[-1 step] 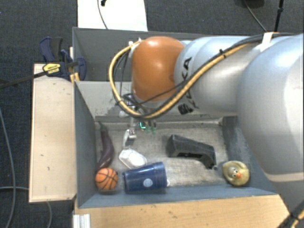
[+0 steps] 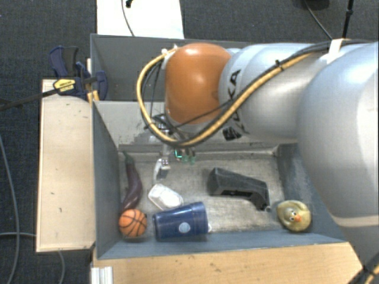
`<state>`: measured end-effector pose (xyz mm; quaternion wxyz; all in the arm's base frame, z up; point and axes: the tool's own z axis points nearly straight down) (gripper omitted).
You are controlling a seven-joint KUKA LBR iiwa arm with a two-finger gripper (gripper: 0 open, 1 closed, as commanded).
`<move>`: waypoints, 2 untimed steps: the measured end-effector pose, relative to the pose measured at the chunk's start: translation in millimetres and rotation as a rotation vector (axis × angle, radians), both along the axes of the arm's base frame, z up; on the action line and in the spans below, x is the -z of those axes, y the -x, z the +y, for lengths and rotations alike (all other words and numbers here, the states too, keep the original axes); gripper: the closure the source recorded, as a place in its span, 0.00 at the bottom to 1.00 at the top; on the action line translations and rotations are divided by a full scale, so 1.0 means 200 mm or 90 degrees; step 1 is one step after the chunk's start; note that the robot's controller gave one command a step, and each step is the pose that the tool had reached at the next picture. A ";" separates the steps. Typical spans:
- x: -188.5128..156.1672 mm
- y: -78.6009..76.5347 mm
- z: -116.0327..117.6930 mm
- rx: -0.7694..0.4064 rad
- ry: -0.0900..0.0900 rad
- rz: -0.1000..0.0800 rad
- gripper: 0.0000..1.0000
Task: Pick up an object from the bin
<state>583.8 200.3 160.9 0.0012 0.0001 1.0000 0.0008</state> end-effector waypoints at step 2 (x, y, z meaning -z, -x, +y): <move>-0.01 0.32 -0.08 -0.089 0.004 0.009 0.00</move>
Offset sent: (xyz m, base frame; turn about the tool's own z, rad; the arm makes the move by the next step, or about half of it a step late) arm -0.0867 -0.0017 0.0402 -0.1706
